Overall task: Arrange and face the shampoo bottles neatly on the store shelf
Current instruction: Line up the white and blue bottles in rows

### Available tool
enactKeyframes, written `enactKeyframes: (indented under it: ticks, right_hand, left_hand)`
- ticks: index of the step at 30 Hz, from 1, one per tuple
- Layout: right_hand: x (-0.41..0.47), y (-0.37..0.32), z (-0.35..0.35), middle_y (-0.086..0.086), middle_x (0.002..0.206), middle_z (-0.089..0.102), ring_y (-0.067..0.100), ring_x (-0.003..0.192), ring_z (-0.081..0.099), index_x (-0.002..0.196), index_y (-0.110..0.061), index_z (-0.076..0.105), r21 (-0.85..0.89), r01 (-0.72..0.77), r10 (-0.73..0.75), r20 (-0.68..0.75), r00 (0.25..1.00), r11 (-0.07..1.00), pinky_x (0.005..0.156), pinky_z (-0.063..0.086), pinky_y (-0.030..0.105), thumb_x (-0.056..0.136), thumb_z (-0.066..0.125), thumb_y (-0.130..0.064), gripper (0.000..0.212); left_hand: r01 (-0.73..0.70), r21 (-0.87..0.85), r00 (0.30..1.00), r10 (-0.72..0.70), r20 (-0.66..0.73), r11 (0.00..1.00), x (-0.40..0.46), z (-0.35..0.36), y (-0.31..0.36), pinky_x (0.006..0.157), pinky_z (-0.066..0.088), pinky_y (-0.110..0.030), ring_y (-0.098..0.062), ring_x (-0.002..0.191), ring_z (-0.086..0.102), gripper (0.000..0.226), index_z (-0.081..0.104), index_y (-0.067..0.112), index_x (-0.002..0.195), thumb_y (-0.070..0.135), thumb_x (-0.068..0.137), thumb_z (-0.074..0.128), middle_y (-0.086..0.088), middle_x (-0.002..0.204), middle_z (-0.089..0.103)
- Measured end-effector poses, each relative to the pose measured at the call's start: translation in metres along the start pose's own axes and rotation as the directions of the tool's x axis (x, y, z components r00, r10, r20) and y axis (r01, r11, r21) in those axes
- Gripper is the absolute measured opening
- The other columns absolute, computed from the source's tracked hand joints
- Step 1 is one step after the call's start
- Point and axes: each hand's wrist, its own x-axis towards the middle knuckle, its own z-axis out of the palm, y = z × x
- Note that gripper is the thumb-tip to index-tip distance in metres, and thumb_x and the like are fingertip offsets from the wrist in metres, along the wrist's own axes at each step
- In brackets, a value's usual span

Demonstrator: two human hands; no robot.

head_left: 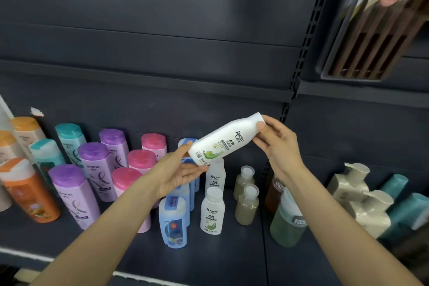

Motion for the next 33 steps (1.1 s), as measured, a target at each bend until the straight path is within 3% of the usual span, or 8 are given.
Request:
enactKeyframes:
  ticks: [5, 9, 11, 15, 18, 26, 30, 33]
  right_hand:
    - [-0.001, 0.002, -0.005, 0.008, 0.115, 0.065, 0.020, 0.103, 0.066, 0.130, -0.014, 0.055, -0.006, -0.154, 0.154, 0.012, 0.988, 0.988, 0.090, 0.054, 0.030, 0.095, 0.055, -0.021, 0.036]
    - [-0.004, 0.006, -0.010, 0.011, 0.120, 0.061, 0.025, 0.108, 0.064, 0.128, -0.008, 0.057, 0.072, -0.202, 0.201, 0.018, 0.979, 0.977, 0.083, 0.057, 0.028, 0.094, 0.055, -0.016, 0.035]
    - [-0.004, 0.007, -0.013, 0.010, 0.122, 0.061, 0.024, 0.110, 0.062, 0.129, -0.009, 0.056, 0.112, -0.223, 0.219, 0.049, 0.975, 0.968, 0.085, 0.056, 0.029, 0.095, 0.053, -0.009, 0.034]
    - [-0.002, 0.009, -0.015, 0.009, 0.123, 0.061, 0.021, 0.114, 0.060, 0.125, -0.013, 0.059, 0.227, -0.237, 0.214, 0.119, 0.969, 0.945, 0.092, 0.052, 0.032, 0.095, 0.045, 0.002, 0.036]
    - [-0.002, 0.012, -0.015, 0.011, 0.122, 0.063, 0.022, 0.117, 0.059, 0.123, -0.016, 0.059, 0.233, -0.223, 0.189, 0.161, 0.969, 0.947, 0.096, 0.050, 0.034, 0.095, 0.043, 0.004, 0.038]
    - [-0.006, 0.017, -0.008, 0.012, 0.123, 0.063, 0.021, 0.117, 0.058, 0.126, -0.016, 0.057, 0.250, -0.218, 0.177, 0.176, 0.968, 0.943, 0.098, 0.048, 0.034, 0.095, 0.045, 0.003, 0.039]
    - [-0.005, 0.017, -0.007, 0.007, 0.114, 0.068, 0.021, 0.111, 0.063, 0.132, -0.020, 0.051, 0.205, -0.191, 0.168, 0.124, 0.978, 0.960, 0.094, 0.052, 0.032, 0.093, 0.053, -0.006, 0.041]
    - [-0.005, 0.016, -0.004, 0.005, 0.115, 0.068, 0.019, 0.107, 0.064, 0.127, -0.018, 0.056, 0.130, -0.150, 0.139, 0.089, 0.986, 0.980, 0.091, 0.053, 0.031, 0.092, 0.057, -0.016, 0.036]
  left_hand:
    - [-0.247, 0.071, 0.967, 0.251, -0.050, 0.966, -0.009, 0.002, 0.000, 0.075, 0.055, -0.028, -0.022, 0.093, 0.070, 0.024, 0.061, 0.014, 0.111, 0.027, 0.091, 0.059, -0.014, 0.110, 0.068]
    - [-0.444, 0.224, 0.885, 0.464, -0.045, 0.868, -0.020, -0.001, -0.001, 0.076, 0.057, -0.023, -0.020, 0.098, 0.067, 0.029, 0.063, 0.019, 0.112, 0.012, 0.084, 0.065, -0.007, 0.113, 0.066]
    - [-0.546, 0.379, 0.816, 0.578, 0.036, 0.747, -0.024, -0.005, -0.004, 0.075, 0.056, -0.019, -0.013, 0.102, 0.065, 0.044, 0.060, 0.022, 0.120, 0.005, 0.080, 0.069, 0.000, 0.115, 0.063]
    - [-0.667, 0.682, 0.629, 0.718, 0.297, 0.302, -0.028, -0.012, -0.012, 0.083, 0.045, -0.004, 0.010, 0.105, 0.053, 0.069, 0.048, 0.028, 0.127, 0.000, 0.071, 0.076, 0.013, 0.119, 0.046]
    - [-0.668, 0.731, 0.556, 0.747, 0.364, 0.142, -0.024, -0.017, -0.014, 0.090, 0.041, -0.004, 0.006, 0.111, 0.047, 0.075, 0.044, 0.028, 0.131, -0.001, 0.070, 0.078, 0.011, 0.123, 0.042]
    - [-0.702, 0.656, 0.570, 0.771, 0.285, 0.276, -0.022, -0.020, -0.006, 0.087, 0.048, -0.011, 0.003, 0.113, 0.051, 0.071, 0.053, 0.028, 0.125, -0.012, 0.069, 0.073, 0.010, 0.124, 0.046]
    - [-0.649, 0.527, 0.710, 0.685, 0.162, 0.548, -0.025, -0.020, -0.001, 0.077, 0.054, -0.016, -0.001, 0.104, 0.062, 0.064, 0.056, 0.025, 0.124, -0.010, 0.073, 0.071, 0.012, 0.117, 0.058]
    - [-0.586, 0.463, 0.777, 0.624, 0.086, 0.665, -0.023, -0.023, -0.001, 0.078, 0.055, -0.020, -0.007, 0.095, 0.068, 0.051, 0.058, 0.025, 0.121, -0.002, 0.079, 0.068, 0.010, 0.111, 0.067]
